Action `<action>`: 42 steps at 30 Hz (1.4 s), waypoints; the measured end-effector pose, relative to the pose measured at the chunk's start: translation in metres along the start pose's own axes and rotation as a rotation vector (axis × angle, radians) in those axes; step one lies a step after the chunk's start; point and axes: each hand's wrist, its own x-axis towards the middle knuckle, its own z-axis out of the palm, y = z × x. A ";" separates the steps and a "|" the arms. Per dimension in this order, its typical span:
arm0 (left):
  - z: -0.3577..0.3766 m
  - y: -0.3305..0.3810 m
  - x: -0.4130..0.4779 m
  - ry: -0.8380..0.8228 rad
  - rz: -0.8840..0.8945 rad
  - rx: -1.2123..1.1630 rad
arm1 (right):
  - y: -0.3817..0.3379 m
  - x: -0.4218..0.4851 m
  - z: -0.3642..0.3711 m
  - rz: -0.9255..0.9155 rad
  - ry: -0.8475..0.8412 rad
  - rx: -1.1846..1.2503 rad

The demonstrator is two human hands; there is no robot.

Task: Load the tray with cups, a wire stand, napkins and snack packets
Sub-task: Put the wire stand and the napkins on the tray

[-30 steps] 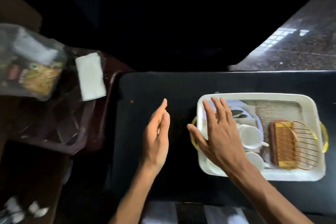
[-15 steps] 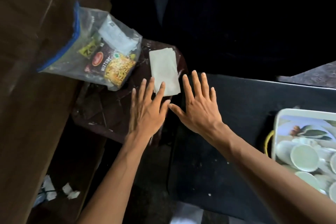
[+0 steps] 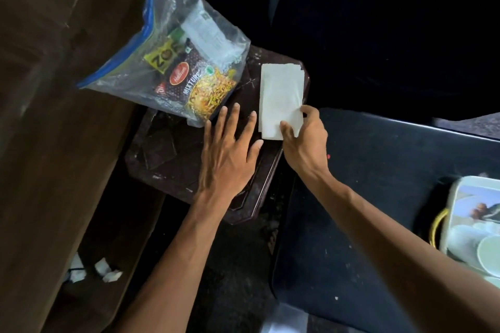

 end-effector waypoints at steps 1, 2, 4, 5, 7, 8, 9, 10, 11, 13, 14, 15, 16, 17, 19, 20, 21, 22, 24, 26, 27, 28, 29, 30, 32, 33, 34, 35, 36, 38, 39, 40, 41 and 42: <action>0.000 0.002 -0.001 0.016 -0.013 -0.044 | 0.001 0.001 0.000 0.020 0.014 0.044; -0.001 0.004 -0.003 0.043 -0.023 -0.100 | 0.002 0.001 0.000 0.049 0.022 0.091; 0.000 0.010 -0.006 0.112 -0.037 -0.205 | 0.003 -0.001 -0.003 0.121 0.002 0.203; 0.001 0.014 -0.007 0.133 -0.052 -0.258 | 0.003 -0.004 -0.007 0.152 -0.021 0.254; 0.003 0.022 -0.008 0.126 -0.122 -0.420 | 0.007 -0.013 -0.017 0.182 -0.066 0.314; 0.004 0.027 -0.008 0.106 -0.172 -0.519 | 0.011 -0.019 -0.023 0.186 -0.093 0.343; 0.004 0.031 -0.007 0.083 -0.225 -0.607 | 0.015 -0.025 -0.031 0.191 -0.125 0.377; 0.004 0.036 -0.007 0.056 -0.271 -0.675 | 0.020 -0.032 -0.038 0.201 -0.155 0.418; 0.005 0.040 -0.006 0.029 -0.305 -0.732 | 0.025 -0.039 -0.046 0.213 -0.183 0.463; 0.006 0.053 -0.007 -0.021 -0.349 -0.871 | 0.037 -0.055 -0.063 0.226 -0.241 0.572; 0.007 0.060 -0.009 -0.046 -0.377 -0.950 | 0.044 -0.063 -0.071 0.221 -0.269 0.606; 0.008 0.067 -0.011 -0.070 -0.413 -1.021 | 0.052 -0.071 -0.079 0.210 -0.291 0.612; 0.010 0.075 -0.014 -0.090 -0.454 -1.088 | 0.060 -0.078 -0.087 0.203 -0.308 0.605; 0.012 0.084 -0.018 -0.107 -0.496 -1.165 | 0.068 -0.086 -0.095 0.203 -0.316 0.596; 0.016 0.103 -0.027 -0.144 -0.554 -1.300 | 0.084 -0.100 -0.112 0.204 -0.316 0.568; 0.018 0.112 -0.031 -0.161 -0.563 -1.329 | 0.092 -0.106 -0.120 0.201 -0.311 0.543; 0.021 0.121 -0.035 -0.179 -0.560 -1.342 | 0.099 -0.112 -0.128 0.199 -0.302 0.516; 0.024 0.132 -0.039 -0.197 -0.551 -1.352 | 0.105 -0.118 -0.136 0.201 -0.286 0.495; 0.030 0.154 -0.047 -0.241 -0.534 -1.359 | 0.118 -0.127 -0.152 0.200 -0.242 0.450; 0.036 0.178 -0.056 -0.295 -0.511 -1.358 | 0.128 -0.134 -0.168 0.203 -0.176 0.413; 0.039 0.191 -0.060 -0.321 -0.492 -1.356 | 0.132 -0.137 -0.177 0.205 -0.136 0.417; 0.042 0.204 -0.063 -0.345 -0.470 -1.353 | 0.136 -0.140 -0.187 0.209 -0.088 0.427; 0.046 0.218 -0.067 -0.366 -0.447 -1.350 | 0.141 -0.142 -0.197 0.208 -0.029 0.419; 0.049 0.234 -0.070 -0.388 -0.427 -1.352 | 0.146 -0.144 -0.208 0.204 0.035 0.390; 0.055 0.266 -0.077 -0.425 -0.390 -1.365 | 0.158 -0.150 -0.232 0.193 0.146 0.311; 0.058 0.282 -0.080 -0.440 -0.372 -1.372 | 0.165 -0.153 -0.246 0.190 0.195 0.291; 0.060 0.298 -0.083 -0.451 -0.354 -1.372 | 0.173 -0.155 -0.261 0.186 0.243 0.288; 0.062 0.313 -0.086 -0.458 -0.333 -1.362 | 0.182 -0.158 -0.278 0.183 0.289 0.276; 0.063 0.326 -0.089 -0.467 -0.309 -1.349 | 0.192 -0.162 -0.295 0.180 0.340 0.244; 0.064 0.348 -0.095 -0.484 -0.274 -1.335 | 0.213 -0.170 -0.332 0.134 0.480 0.099; 0.065 0.357 -0.098 -0.487 -0.258 -1.324 | 0.224 -0.174 -0.352 0.098 0.575 -0.010; 0.065 0.366 -0.101 -0.484 -0.243 -1.307 | 0.234 -0.179 -0.371 0.073 0.677 -0.125; 0.066 0.374 -0.103 -0.476 -0.227 -1.288 | 0.242 -0.183 -0.388 0.066 0.763 -0.221; 0.067 0.382 -0.106 -0.467 -0.213 -1.272 | 0.251 -0.187 -0.403 0.078 0.815 -0.286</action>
